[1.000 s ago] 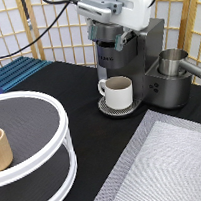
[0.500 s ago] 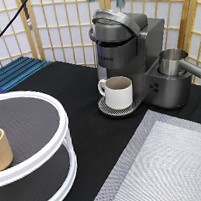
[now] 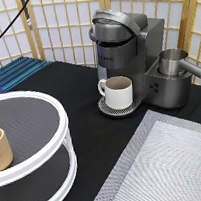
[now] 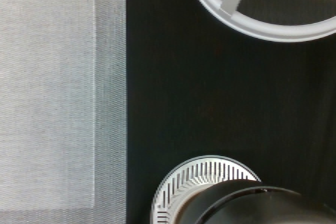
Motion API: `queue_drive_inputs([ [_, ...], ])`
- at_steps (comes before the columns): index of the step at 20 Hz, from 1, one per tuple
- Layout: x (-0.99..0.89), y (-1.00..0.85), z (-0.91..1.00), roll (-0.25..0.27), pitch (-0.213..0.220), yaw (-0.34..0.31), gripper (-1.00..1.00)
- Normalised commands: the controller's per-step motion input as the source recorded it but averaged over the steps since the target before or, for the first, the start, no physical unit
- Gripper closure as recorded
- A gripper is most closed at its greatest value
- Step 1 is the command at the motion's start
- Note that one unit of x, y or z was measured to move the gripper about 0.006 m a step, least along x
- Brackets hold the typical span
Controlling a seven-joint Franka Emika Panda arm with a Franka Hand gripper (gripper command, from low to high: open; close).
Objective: Make coffee
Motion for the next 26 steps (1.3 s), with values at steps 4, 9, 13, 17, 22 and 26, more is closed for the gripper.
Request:
queue_drive_inputs([
  [4,-0.63,-0.14,-0.61,-0.104,-0.028,-0.04,-1.0],
  [9,-0.81,-0.02,-0.57,-0.129,-0.048,-0.04,-1.0],
  [13,-0.39,0.03,-0.29,-0.126,-0.065,-0.003,-1.0],
  [17,-0.18,-0.16,-0.29,-0.08,-0.057,0.0,-1.0],
  [22,-0.04,-0.61,-0.09,-0.013,-0.049,0.0,-1.0],
  [26,0.11,-0.64,0.22,0.0,-0.059,0.007,-1.0],
])
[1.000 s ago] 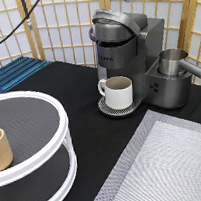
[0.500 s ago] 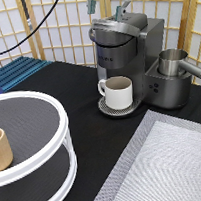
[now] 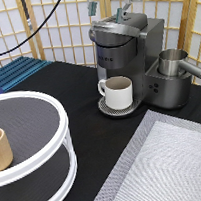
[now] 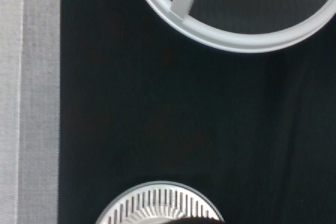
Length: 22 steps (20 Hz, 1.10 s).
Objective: Make coffee
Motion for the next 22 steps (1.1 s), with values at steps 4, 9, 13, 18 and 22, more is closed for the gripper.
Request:
queue_drive_inputs([
  [4,0.06,-0.52,0.15,0.009,-0.064,0.033,-1.0],
  [9,-0.23,0.06,-0.23,-0.018,-0.061,0.012,-1.0],
  [13,-0.46,0.37,-0.18,-0.051,-0.086,0.0,-1.0],
  [18,-0.48,0.52,-0.35,-0.077,-0.093,0.005,-1.0],
  [22,-0.41,0.1,-0.93,-0.045,-0.1,0.022,-1.0],
])
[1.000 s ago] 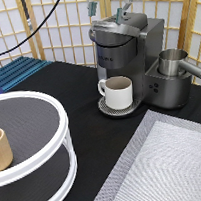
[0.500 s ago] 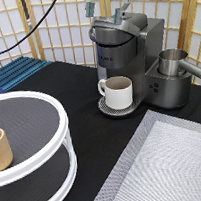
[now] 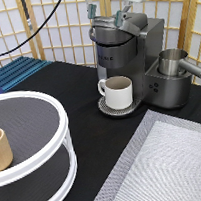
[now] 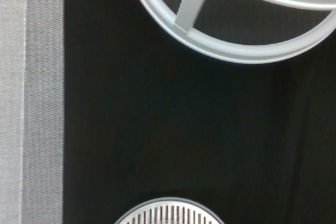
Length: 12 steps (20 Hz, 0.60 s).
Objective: Make coffee
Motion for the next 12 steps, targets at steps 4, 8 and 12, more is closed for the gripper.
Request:
queue_drive_inputs([
  [4,-0.31,-0.12,-0.99,-0.023,-0.1,0.032,-1.0],
  [8,-0.19,0.0,-1.0,-0.04,-0.096,0.031,-1.0],
  [12,-0.17,0.09,-0.98,-0.071,-0.096,0.03,-1.0],
])
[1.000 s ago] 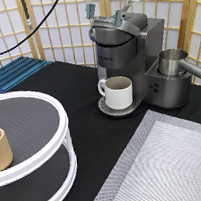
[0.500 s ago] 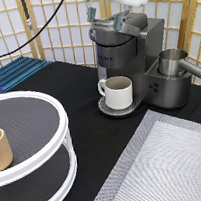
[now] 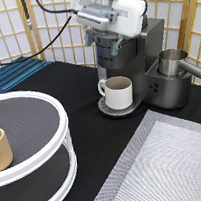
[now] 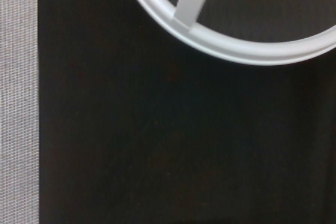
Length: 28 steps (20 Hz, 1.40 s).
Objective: Make coffee
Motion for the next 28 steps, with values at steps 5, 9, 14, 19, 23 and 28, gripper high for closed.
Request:
queue_drive_inputs([
  [5,-0.14,0.0,-0.75,-0.052,-0.083,0.037,-1.0],
  [9,-0.21,0.15,0.61,-0.11,-0.024,0.049,-1.0],
  [14,-0.16,0.06,1.0,-0.076,-0.023,0.097,-1.0],
  [19,-0.12,0.11,0.98,-0.044,-0.021,0.19,-1.0],
  [23,-0.15,-0.04,0.78,-0.013,-0.069,0.214,-1.0],
  [28,-0.22,0.06,0.62,-0.051,-0.109,0.205,-1.0],
])
